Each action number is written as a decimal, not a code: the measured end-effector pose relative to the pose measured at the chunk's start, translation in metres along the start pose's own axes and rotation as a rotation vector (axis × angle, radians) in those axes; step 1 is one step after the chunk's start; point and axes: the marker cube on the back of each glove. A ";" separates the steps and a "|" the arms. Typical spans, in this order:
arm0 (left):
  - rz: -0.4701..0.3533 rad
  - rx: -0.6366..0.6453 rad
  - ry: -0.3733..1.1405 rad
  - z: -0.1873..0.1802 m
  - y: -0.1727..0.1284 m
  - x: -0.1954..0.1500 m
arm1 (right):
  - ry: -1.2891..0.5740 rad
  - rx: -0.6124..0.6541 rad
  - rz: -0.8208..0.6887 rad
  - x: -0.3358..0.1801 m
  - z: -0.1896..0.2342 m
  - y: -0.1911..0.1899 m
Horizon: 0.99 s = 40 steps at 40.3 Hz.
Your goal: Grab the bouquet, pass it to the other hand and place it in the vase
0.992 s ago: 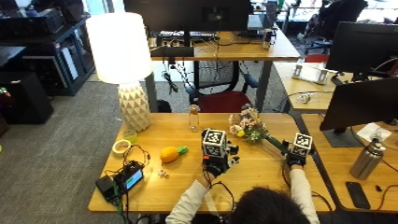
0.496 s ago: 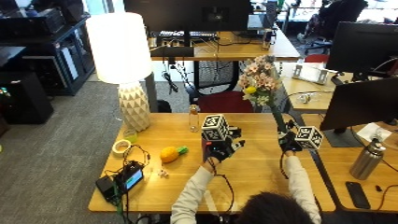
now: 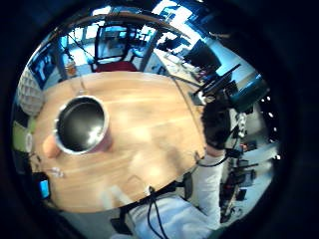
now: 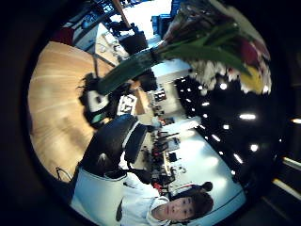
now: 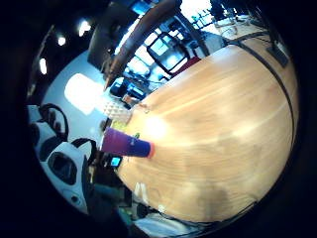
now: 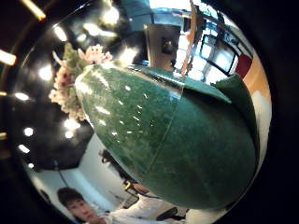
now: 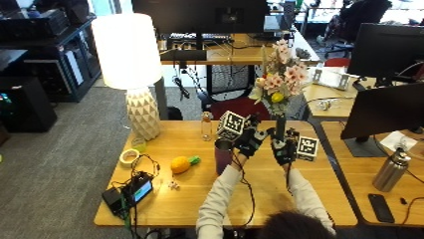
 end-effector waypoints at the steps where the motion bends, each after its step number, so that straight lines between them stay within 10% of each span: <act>1: 0.008 0.001 0.036 0.003 -0.001 0.002 | -0.016 -0.009 0.031 -0.002 0.007 0.006; 13: 0.109 0.086 0.386 0.014 -0.004 0.021 | -0.149 -0.100 0.085 -0.007 0.075 0.072; 19: 0.079 0.242 0.291 -0.002 0.001 0.001 | -0.134 -0.148 0.102 -0.019 0.091 0.094; 25: 0.341 0.360 0.366 -0.027 0.006 0.023 | -0.207 -0.345 -0.023 -0.037 0.103 0.106; 30: 0.199 0.434 0.167 -0.059 0.005 0.029 | -0.069 -0.386 -0.047 -0.018 0.091 0.099; 40: 0.218 0.550 0.146 -0.124 -0.020 0.061 | 0.004 -0.318 -0.181 0.000 0.063 0.079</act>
